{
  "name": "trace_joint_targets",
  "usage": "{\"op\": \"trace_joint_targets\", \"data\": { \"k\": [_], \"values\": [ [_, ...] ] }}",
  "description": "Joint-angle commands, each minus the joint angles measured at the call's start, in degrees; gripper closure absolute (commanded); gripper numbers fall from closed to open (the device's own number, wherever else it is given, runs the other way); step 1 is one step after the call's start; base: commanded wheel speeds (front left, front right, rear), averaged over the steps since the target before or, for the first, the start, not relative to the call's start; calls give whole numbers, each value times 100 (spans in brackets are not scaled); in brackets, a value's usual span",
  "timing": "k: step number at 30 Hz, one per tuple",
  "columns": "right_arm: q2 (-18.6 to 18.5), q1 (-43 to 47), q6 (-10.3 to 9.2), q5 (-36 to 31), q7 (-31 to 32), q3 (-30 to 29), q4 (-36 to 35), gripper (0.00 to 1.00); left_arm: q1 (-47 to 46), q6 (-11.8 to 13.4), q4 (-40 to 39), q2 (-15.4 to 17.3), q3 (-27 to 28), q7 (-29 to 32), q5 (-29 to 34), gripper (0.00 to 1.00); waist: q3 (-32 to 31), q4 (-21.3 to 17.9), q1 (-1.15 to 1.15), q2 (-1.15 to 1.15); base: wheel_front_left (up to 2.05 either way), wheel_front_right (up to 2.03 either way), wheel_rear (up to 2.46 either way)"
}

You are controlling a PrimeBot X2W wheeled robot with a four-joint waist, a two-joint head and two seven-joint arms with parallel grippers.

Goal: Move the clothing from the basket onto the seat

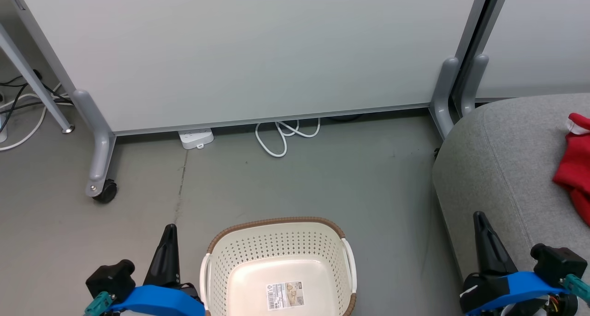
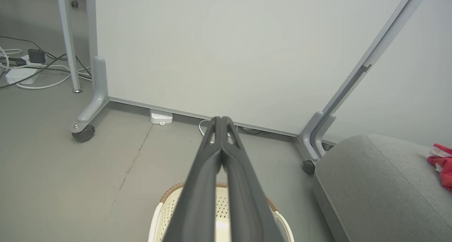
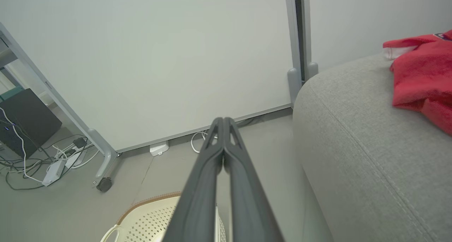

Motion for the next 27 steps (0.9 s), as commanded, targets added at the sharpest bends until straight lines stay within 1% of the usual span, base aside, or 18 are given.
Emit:
{"op": "trace_joint_targets", "data": {
  "k": [1, 14, 27],
  "values": [
    [-18, -105, 0, 181, 24, -14, -117, 100, -142, -6, -115, 29, 52, 21, -155, 100, -1, -2, 0, 0, 0, 0, 0],
    [-22, -144, 0, 1483, 339, -55, -166, 100, -204, -13, -192, 61, 180, 313, -1415, 100, -23, -42, 0, 0, 0, 0, 0],
    [-25, -186, 0, 2607, 621, -100, -199, 100, -257, -21, -265, 81, 299, 575, -2489, 100, -46, -82, 0, 0, 0, 0, 0]
  ]
}}
